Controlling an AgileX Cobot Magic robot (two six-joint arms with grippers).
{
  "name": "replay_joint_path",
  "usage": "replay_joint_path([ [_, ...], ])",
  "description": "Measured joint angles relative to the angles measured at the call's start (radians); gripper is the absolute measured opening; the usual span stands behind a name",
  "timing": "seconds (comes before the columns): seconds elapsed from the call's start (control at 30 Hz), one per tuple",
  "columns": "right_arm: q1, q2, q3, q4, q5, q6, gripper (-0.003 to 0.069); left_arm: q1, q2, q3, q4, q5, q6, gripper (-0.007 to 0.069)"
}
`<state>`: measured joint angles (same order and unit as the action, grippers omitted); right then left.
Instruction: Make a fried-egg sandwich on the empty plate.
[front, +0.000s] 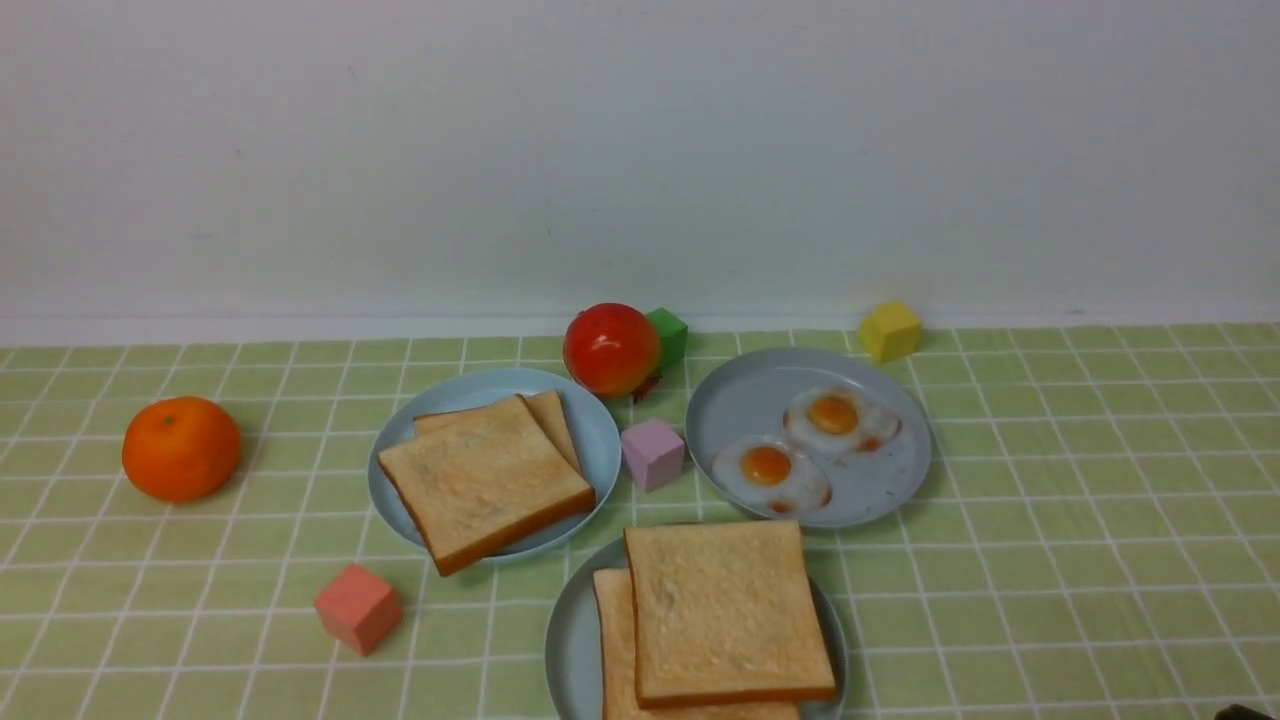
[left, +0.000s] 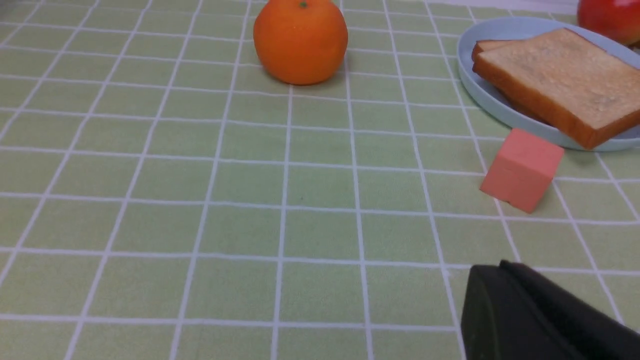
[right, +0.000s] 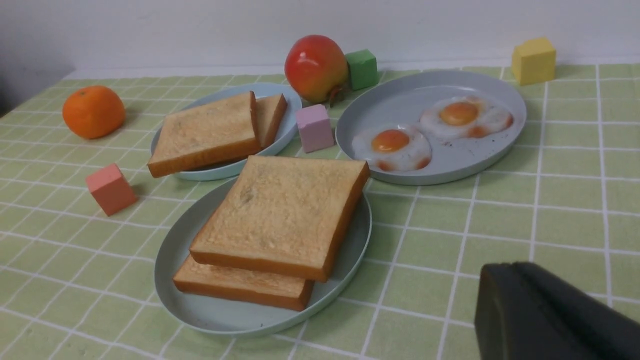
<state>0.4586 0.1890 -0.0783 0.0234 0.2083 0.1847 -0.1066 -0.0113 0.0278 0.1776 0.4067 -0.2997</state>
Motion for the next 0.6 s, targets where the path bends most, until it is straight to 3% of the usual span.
replay_joint_path([
  [0.6,0.000,-0.001,0.000,0.021,0.001,0.000,0.0029,0.000,0.000,0.001,-0.001,-0.007,0.000,0.0004],
])
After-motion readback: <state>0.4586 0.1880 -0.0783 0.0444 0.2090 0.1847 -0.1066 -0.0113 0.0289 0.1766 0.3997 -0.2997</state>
